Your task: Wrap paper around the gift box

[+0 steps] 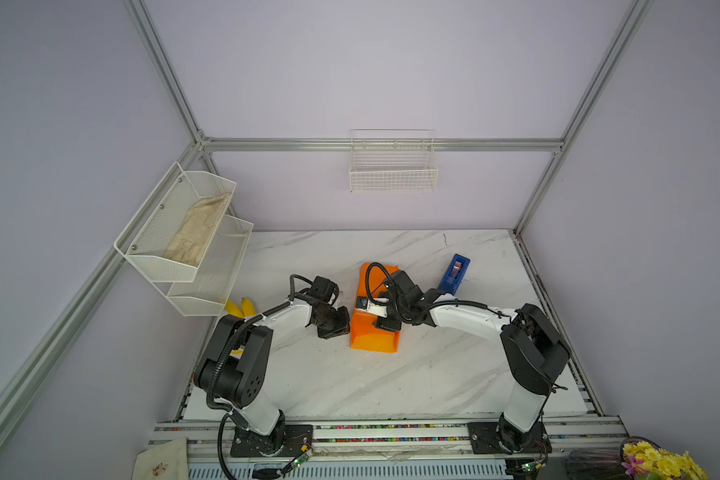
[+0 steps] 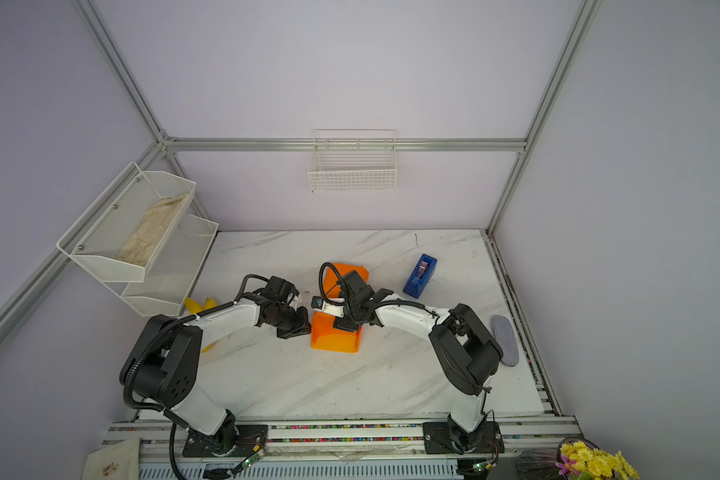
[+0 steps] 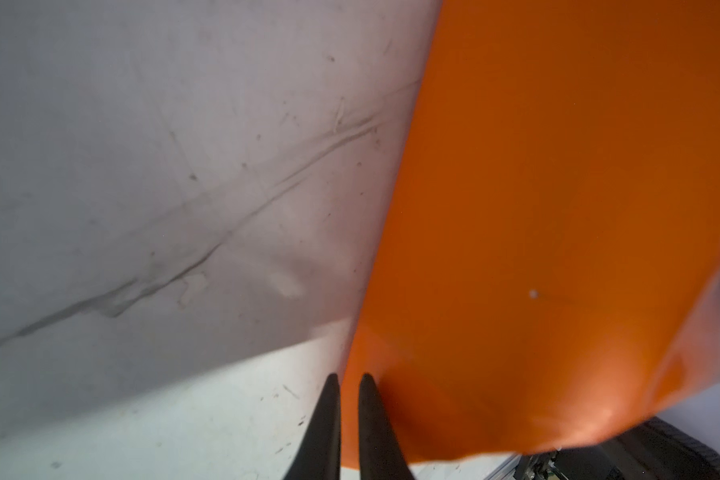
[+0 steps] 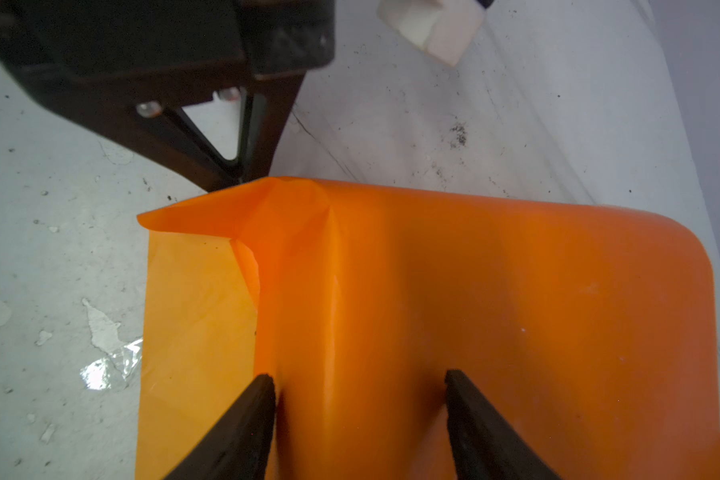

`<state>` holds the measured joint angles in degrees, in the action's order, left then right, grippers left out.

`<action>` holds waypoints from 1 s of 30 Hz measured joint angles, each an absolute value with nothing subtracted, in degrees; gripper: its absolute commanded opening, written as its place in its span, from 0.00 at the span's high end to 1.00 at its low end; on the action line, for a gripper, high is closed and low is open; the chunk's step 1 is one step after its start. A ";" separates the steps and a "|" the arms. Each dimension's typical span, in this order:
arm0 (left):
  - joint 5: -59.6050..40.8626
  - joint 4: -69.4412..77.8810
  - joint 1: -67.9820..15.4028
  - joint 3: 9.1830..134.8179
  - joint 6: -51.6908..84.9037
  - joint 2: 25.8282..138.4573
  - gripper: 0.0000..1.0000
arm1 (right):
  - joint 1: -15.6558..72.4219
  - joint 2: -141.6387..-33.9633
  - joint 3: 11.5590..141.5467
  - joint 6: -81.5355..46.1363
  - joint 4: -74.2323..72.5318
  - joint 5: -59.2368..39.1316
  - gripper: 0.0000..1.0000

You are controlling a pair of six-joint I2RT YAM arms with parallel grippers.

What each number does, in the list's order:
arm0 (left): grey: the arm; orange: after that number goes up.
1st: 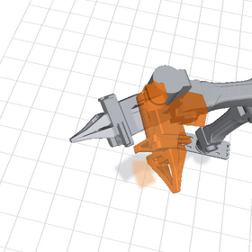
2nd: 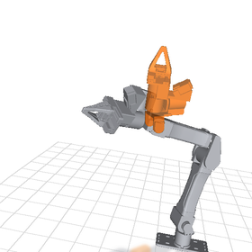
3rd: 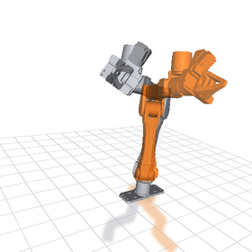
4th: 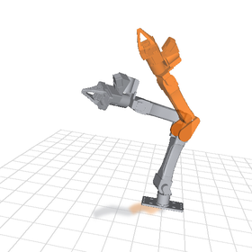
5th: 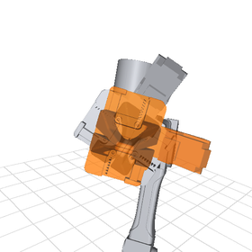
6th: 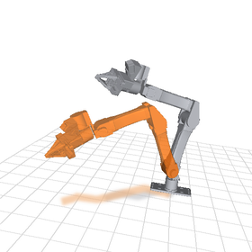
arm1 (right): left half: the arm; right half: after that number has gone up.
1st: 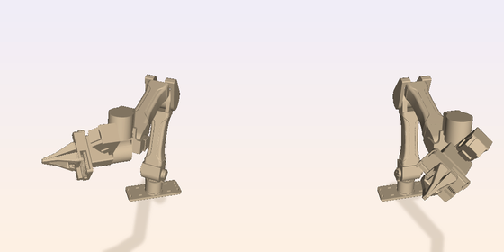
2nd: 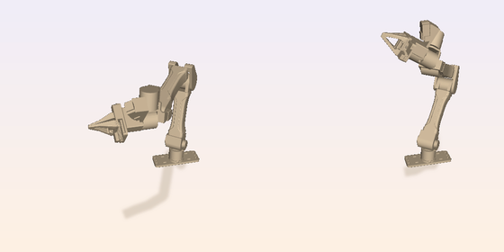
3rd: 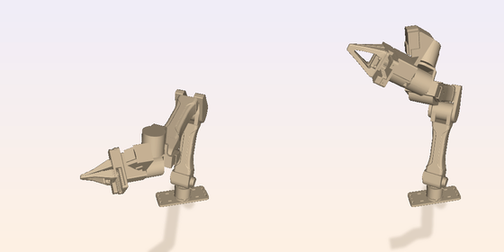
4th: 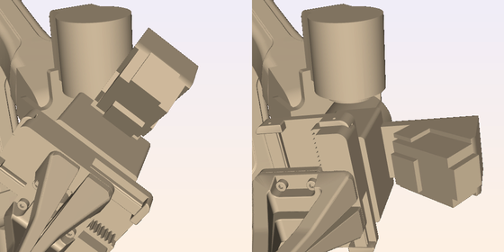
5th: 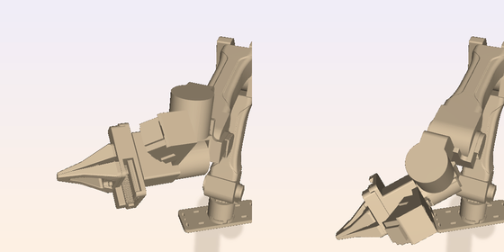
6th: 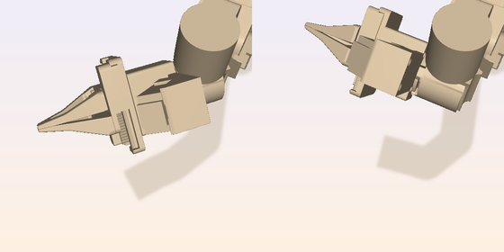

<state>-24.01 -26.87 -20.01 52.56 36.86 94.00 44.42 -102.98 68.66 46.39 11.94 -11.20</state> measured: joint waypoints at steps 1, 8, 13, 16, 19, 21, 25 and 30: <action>-24.73 -26.20 -20.01 52.27 37.15 94.00 0.89 | 44.42 -102.98 68.66 46.39 11.92 -11.20 0.33; -28.34 -20.95 -20.08 49.95 40.25 94.35 0.91 | 44.42 -102.98 68.66 46.35 11.86 -11.20 0.34; -30.09 -16.69 -20.40 48.47 42.92 95.50 0.92 | 44.42 -102.98 68.66 46.35 11.86 -11.20 0.34; -30.72 -14.52 -20.53 47.59 44.40 95.79 0.92 | 44.42 -102.98 68.66 46.33 11.86 -11.20 0.34; -31.11 -11.97 -20.71 46.83 46.00 95.79 0.93 | 44.42 -102.98 68.66 46.28 11.84 -11.20 0.34; -31.40 -10.22 -20.75 46.17 47.20 95.79 0.93 | 44.42 -102.98 68.66 46.13 11.81 -11.18 0.35; -31.79 -6.46 -20.91 44.64 50.00 95.79 0.93 | 44.42 -102.98 68.64 45.87 11.77 -11.18 0.35; -31.99 -2.94 -22.13 43.79 52.69 95.92 0.93 | 44.42 -102.98 68.64 45.71 11.75 -11.16 0.35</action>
